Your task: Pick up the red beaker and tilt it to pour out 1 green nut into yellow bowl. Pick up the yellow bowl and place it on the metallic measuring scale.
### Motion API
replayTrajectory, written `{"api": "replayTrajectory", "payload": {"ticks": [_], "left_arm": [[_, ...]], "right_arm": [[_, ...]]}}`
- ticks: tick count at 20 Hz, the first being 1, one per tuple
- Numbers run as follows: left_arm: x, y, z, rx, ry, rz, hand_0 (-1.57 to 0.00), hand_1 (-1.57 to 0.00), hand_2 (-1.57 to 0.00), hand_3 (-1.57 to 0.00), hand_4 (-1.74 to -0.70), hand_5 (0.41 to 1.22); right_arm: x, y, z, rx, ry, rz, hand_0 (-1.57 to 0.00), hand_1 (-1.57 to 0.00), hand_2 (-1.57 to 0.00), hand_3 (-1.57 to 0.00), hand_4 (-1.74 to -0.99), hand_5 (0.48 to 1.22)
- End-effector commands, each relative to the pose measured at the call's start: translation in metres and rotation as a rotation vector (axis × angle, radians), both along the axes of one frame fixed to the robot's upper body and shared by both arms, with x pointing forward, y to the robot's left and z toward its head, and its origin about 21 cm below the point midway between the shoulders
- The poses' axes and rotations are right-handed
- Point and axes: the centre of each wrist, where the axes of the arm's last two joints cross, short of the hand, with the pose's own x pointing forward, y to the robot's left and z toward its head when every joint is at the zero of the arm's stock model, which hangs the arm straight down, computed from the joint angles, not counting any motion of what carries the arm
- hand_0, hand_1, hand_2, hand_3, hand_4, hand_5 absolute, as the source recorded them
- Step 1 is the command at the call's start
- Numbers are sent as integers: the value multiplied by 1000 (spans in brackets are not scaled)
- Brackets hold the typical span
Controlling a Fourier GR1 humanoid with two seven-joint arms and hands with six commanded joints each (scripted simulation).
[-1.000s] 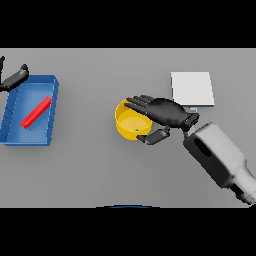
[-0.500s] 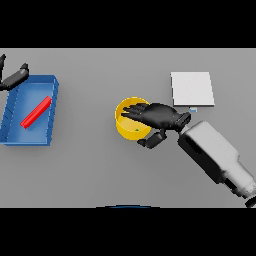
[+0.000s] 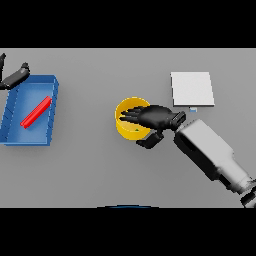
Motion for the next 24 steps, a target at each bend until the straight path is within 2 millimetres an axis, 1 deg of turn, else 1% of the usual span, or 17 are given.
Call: {"api": "replayTrajectory", "payload": {"ticks": [1, 3, 4, 5, 6, 8, 9, 10, 11, 12, 14, 16, 17, 18, 20, 22, 24], "left_arm": [[0, -2, -2, 5, -4, -1, 1, 1, 1, 1, -793, 729], [-1, -3, -3, -3, 2, 0, 1, 1, 1, 1, -794, 732], [-4, -2, -2, 4, 4, 2, 1, 1, 1, 1, -793, 732], [-3, -2, -2, -2, 5, 3, 1, 1, 1, 1, -796, 730], [-2, -3, -2, -1, 8, 8, 1, 1, 1, 1, -796, 730], [-7, 0, -2, 4, -4, 2, 1, 1, 1, 1, -793, 729], [-6, -3, -1, 4, -6, -2, 1, 1, 1, 1, -793, 731], [-5, 0, 1, 10, -1, 4, 1, 1, 1, 1, -788, 732], [-4, 3, -1, 5, 3, 6, 1, 1, 1, 1, -791, 733], [-3, 1, 0, 1, 6, 9, 1, 1, 1, 1, -791, 735], [-1, -1, -4, 1, 7, -4, 1, 1, 1, 1, -793, 735], [-2, 3, 2, 4, 6, 6, 1, 1, 1, 1, -792, 732], [-4, 5, -3, 7, 4, 2, 1, 1, 1, 1, -791, 730], [-4, 2, -2, 6, -6, -2, 1, 1, 1, 1, -790, 727], [-4, 1, -3, 7, -1, -1, 1, 1, 1, 1, -785, 724], [-2, 2, 0, 8, 1, -1, 1, 1, 1, 1, -783, 727], [-5, 3, -2, 16, -7, 2, 1, 1, 1, 1, -785, 729]], "right_arm": [[0, 3, -4, 3, -3, 3, 1, 1, -15, -42, -1289, 721], [-1, 5, -9, 11, 7, -14, 1, 1, -52, -88, -1309, 768], [-1, 4, -7, 15, 13, -16, 1, -14, -84, -121, -1333, 800], [0, 3, -4, 15, 17, -9, -68, -69, -140, -178, -1365, 838], [0, 5, -2, 8, 15, -7, -173, -145, -204, -243, -1396, 875], [0, 2, -5, -13, 13, 8, -469, -376, -379, -419, -1479, 999], [1, 1, -4, -16, 9, 18, -630, -509, -481, -650, -1473, 1044], [-1, 2, -3, -17, 10, 15, -780, -649, -590, -834, -1469, 1079], [0, 1, -4, -9, 21, 11, -938, -806, -787, -978, -1521, 1108], [-1, 0, -1, -8, 24, 13, -1065, -959, -943, -1005, -1561, 1130], [-3, 2, 0, -13, 19, 9, -1247, -1179, -1169, -1054, -1621, 1163], [-2, 0, 1, -14, 19, 20, -1364, -1320, -1314, -1111, -1659, 1184], [-2, -1, 2, -16, 16, 5, -1405, -1370, -1365, -1126, -1673, 1191], [-2, -1, 5, -22, 16, -5, -1438, -1411, -1406, -1153, -1683, 1197], [3, 1, 17, -33, -5, -23, -1486, -1468, -1466, -1260, -1699, 1206], [2, -2, 26, -21, 3, -19, -1517, -1505, -1504, -1350, -1711, 1211], [1, -10, 34, -8, 9, -28, -1536, -1529, -1528, -1356, -1717, 1215]]}}
